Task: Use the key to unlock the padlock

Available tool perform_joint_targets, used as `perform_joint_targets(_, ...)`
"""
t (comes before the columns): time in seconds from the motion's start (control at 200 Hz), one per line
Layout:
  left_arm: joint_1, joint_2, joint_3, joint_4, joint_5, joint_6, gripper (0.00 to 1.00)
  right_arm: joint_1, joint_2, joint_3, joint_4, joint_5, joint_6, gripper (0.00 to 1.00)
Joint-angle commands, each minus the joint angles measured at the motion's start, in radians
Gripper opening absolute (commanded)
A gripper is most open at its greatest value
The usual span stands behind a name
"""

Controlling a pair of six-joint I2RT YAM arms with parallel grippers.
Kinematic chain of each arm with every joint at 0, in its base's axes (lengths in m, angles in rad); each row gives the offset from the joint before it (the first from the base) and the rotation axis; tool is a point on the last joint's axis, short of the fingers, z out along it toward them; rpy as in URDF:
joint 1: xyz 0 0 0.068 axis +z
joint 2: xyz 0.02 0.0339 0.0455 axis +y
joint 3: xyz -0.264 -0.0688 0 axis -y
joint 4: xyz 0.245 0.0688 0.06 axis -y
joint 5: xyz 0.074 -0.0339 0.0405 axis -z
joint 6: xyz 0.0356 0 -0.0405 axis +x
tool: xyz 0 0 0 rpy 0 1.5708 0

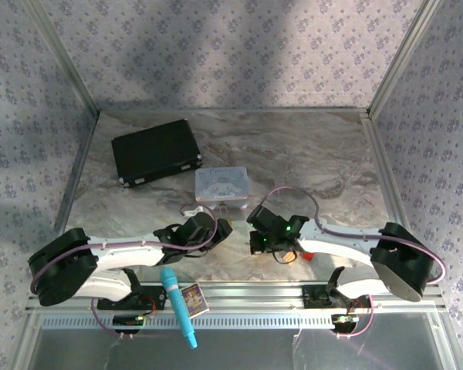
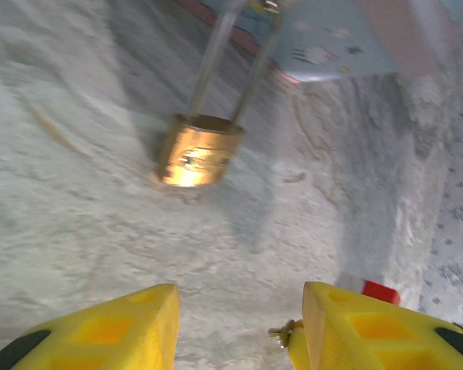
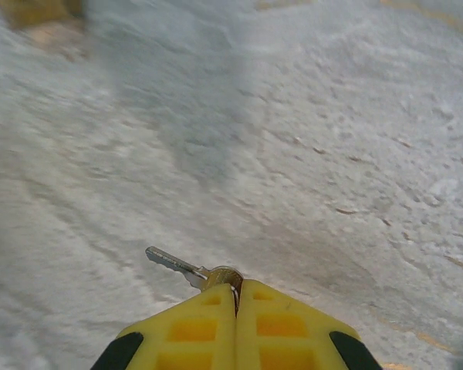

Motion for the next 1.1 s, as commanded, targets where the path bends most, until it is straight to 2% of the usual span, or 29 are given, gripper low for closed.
perform_joint_targets(0.0, -0.025, 0.028, 0.048, 0.123, 0.002, 0.040, 0.46, -0.009, -0.044, -0.001, 0.036, -0.068, -0.001, 0.00)
perform_joint_targets(0.205, -0.079, 0.072, 0.068, 0.187, -0.042, 0.024, 0.42, -0.023, -0.089, -0.031, 0.125, -0.117, 0.074, 0.00)
perform_joint_targets(0.445, -0.103, 0.066, 0.056, 0.123, -0.109, -0.041, 0.28, -0.047, -0.120, -0.064, 0.213, -0.152, 0.122, 0.00)
perform_joint_targets(0.56, -0.105, 0.041, 0.037, 0.099, -0.141, -0.057, 0.28, -0.074, -0.131, -0.103, 0.289, -0.195, 0.159, 0.00)
perform_joint_targets(0.63, -0.107, 0.029, 0.040, 0.073, -0.152, -0.050, 0.34, -0.093, -0.132, -0.130, 0.354, -0.228, 0.186, 0.00)
perform_joint_targets(0.69, -0.107, 0.022, 0.042, 0.062, -0.157, -0.045, 0.35, -0.092, -0.131, -0.127, 0.358, -0.218, 0.189, 0.00)
perform_joint_targets(0.949, -0.112, 0.026, 0.050, 0.055, -0.158, -0.039, 0.26, -0.098, -0.106, -0.131, 0.433, -0.241, 0.210, 0.00)
perform_joint_targets(0.974, -0.111, 0.026, 0.054, 0.043, -0.157, -0.039, 0.24, -0.099, -0.106, -0.129, 0.434, -0.241, 0.209, 0.00)
perform_joint_targets(1.054, -0.113, 0.024, 0.059, 0.021, -0.163, -0.038, 0.02, -0.098, -0.105, -0.130, 0.433, -0.237, 0.207, 0.00)
perform_joint_targets(1.094, -0.113, 0.022, 0.056, 0.018, -0.165, -0.040, 0.00, -0.099, -0.107, -0.131, 0.438, -0.238, 0.205, 0.00)
